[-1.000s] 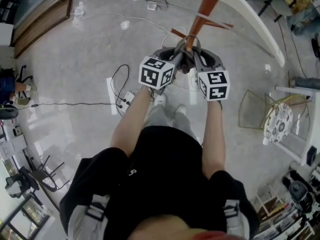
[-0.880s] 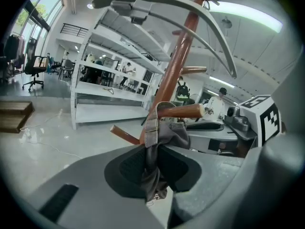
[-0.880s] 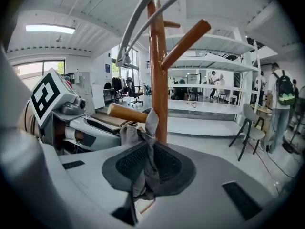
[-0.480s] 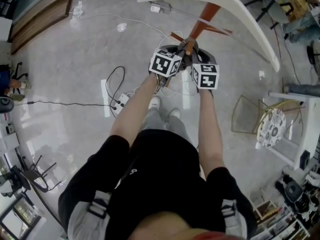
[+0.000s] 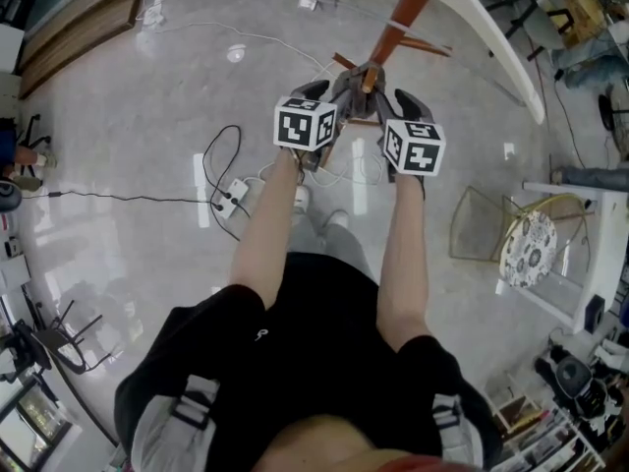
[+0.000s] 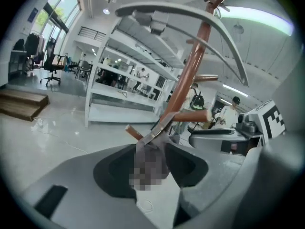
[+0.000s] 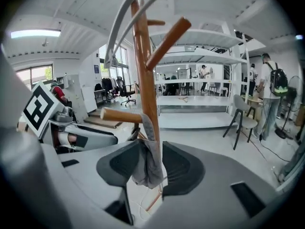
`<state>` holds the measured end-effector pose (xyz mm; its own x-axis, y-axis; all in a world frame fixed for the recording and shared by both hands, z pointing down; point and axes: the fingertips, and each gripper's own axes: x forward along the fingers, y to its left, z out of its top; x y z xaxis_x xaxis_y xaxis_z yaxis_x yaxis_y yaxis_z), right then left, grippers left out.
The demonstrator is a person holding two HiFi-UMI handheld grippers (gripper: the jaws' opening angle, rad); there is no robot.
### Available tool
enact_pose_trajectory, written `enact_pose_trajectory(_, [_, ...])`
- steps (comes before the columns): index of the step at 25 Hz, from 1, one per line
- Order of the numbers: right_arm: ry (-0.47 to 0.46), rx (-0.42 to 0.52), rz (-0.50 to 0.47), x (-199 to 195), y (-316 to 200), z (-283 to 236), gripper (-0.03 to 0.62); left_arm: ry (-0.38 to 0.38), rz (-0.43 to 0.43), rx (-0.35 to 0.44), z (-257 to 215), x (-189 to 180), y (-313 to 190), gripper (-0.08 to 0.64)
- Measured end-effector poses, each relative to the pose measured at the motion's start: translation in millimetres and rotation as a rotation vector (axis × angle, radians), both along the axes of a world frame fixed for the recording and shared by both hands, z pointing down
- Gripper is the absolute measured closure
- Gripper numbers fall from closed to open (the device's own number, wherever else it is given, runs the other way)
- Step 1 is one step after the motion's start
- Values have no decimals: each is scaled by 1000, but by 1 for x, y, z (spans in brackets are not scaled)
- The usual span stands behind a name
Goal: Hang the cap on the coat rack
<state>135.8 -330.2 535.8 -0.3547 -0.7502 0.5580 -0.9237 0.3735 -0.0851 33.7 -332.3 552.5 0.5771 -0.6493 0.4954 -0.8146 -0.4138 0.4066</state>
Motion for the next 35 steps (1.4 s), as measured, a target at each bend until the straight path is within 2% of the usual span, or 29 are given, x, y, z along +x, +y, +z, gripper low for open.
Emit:
enact_pose_trajectory(2, [-13, 59, 3, 1, 7, -27, 461, 12, -48, 69, -28, -7, 6, 379])
enact_pose_trajectory(5, [-49, 185, 6, 3, 21, -76, 520, 60, -110, 168, -74, -11, 22, 408])
enact_pose_trajectory(7, [-52, 270, -16, 6, 38, -105, 576, 76, -125, 225, -99, -10, 40, 561])
enact_pose_trajectory(10, [-20, 364, -61, 12, 66, -140, 587, 72, -128, 320, -140, -10, 67, 561])
enact_pose_trajectory(13, [-26, 471, -104, 12, 87, -179, 594, 74, -176, 449, -191, -22, 84, 561])
enact_pose_trajectory(15, [8, 505, -157, 7, 101, -192, 595, 93, -206, 500, -212, -28, 98, 561])
enact_pose_trajectory(17, [30, 524, -187, 9, 113, -198, 595, 100, -231, 515, -220, -29, 110, 561])
enact_pose_trajectory(23, [73, 531, -195, 18, 125, -202, 595, 50, -267, 544, -229, -27, 139, 561])
enact_pose_trajectory(31, [16, 568, -214, -1, 137, -220, 595, -17, -269, 577, -240, -29, 151, 561])
enact_pose_trajectory(35, [-8, 568, -211, 14, 134, -220, 595, -35, -257, 580, -237, -16, 149, 561])
